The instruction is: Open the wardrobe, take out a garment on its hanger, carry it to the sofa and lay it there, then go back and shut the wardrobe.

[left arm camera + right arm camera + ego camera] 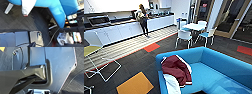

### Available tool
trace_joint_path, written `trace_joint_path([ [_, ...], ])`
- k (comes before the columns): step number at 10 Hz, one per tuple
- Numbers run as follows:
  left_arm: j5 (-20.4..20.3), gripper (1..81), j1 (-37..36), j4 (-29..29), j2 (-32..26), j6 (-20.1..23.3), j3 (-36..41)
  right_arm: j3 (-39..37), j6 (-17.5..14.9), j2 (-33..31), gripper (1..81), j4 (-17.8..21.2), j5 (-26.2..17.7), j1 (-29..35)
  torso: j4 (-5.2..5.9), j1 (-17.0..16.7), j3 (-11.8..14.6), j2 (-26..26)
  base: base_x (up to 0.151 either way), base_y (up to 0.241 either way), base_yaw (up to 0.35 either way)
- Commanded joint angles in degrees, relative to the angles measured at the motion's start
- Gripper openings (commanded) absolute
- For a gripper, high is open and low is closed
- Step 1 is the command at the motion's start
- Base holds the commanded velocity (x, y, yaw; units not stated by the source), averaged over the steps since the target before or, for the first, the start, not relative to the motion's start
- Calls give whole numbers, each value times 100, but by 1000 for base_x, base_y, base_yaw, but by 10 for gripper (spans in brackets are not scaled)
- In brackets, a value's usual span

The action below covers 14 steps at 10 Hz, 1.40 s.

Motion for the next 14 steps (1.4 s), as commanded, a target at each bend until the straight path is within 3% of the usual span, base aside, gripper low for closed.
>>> trace_joint_path([
  [1,176,811,-423,184,-125,20,163,50,-21,62,811,-18,-424,105,0,7,0,0,0,0,0],
  [3,228,811,-379,247,-107,11,128,50,-21,62,811,-9,-432,105,0,7,0,0,0,0,0],
  [8,255,811,105,412,288,20,-900,50,-30,62,811,-9,-433,113,0,7,0,0,0,0,0],
  [14,247,811,413,827,455,20,-1006,50,-30,62,811,-18,-432,105,0,7,0,0,0,0,0],
])
